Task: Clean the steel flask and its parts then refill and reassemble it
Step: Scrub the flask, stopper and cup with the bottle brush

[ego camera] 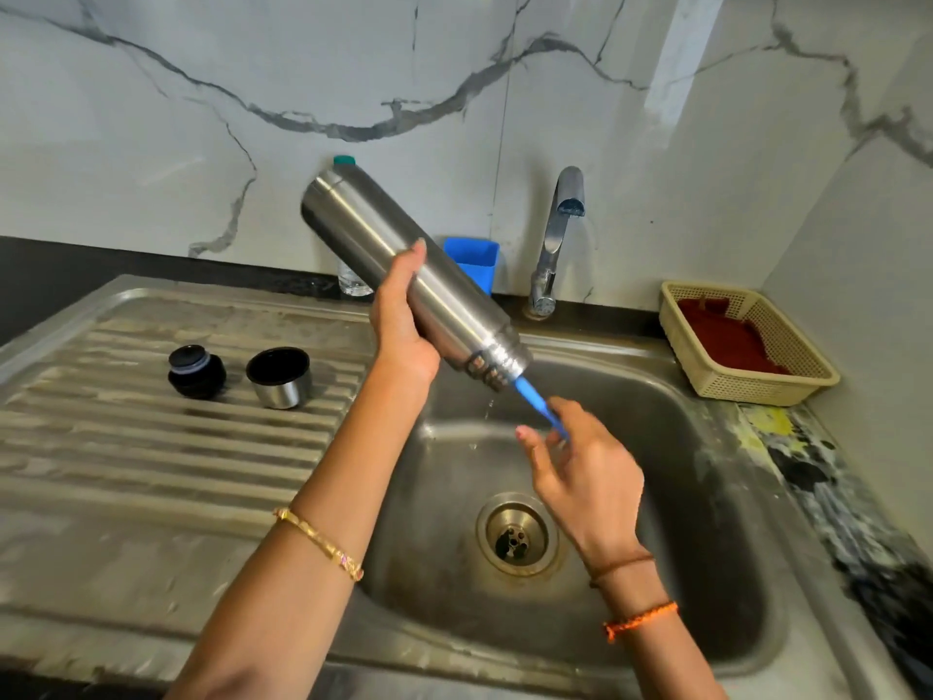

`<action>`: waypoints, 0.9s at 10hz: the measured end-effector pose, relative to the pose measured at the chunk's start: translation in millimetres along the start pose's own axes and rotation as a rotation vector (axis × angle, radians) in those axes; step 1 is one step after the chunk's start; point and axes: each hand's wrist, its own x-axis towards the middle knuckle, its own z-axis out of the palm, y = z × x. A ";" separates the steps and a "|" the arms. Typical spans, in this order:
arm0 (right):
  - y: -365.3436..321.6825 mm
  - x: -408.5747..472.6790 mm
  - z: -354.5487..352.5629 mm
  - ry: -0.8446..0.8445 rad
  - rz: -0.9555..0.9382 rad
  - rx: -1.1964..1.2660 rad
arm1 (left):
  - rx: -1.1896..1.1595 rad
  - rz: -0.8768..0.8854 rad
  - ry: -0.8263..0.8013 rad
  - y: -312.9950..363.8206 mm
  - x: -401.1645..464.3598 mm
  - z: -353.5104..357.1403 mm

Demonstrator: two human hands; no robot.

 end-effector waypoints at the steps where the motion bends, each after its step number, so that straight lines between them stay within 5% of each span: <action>1: -2.8 -2.8 8.5 0.192 -0.182 -0.195 | -0.006 -0.003 0.091 0.3 8.2 -4.3; 2: -10.6 -5.5 5.6 -0.237 0.383 0.357 | 0.062 -0.020 0.073 -7.5 9.2 -16.9; 3: -8.8 -6.9 -6.5 -0.846 1.105 1.442 | 0.148 -0.065 -0.052 -8.6 -2.3 -22.5; 4: -4.5 -11.7 -8.0 -0.698 0.927 1.221 | 0.147 -0.032 -0.026 -9.9 -3.7 -21.9; 5: -7.8 -15.0 -0.8 -0.094 0.285 0.387 | 0.108 0.037 0.109 -3.6 2.1 -15.6; 6: 1.7 -21.2 6.6 0.212 -0.087 -0.127 | 0.082 0.030 0.121 -3.0 2.9 -15.5; 7: -6.6 -34.4 13.7 0.130 0.077 0.076 | 0.108 -0.010 0.148 -11.1 -4.1 -26.1; 8: -19.9 -28.1 4.7 -0.431 0.823 0.936 | 0.132 -0.025 0.149 -11.5 -2.1 -33.6; 9: -13.8 -14.2 -8.8 -0.678 1.124 1.280 | 0.155 -0.002 0.066 -9.3 -1.2 -23.8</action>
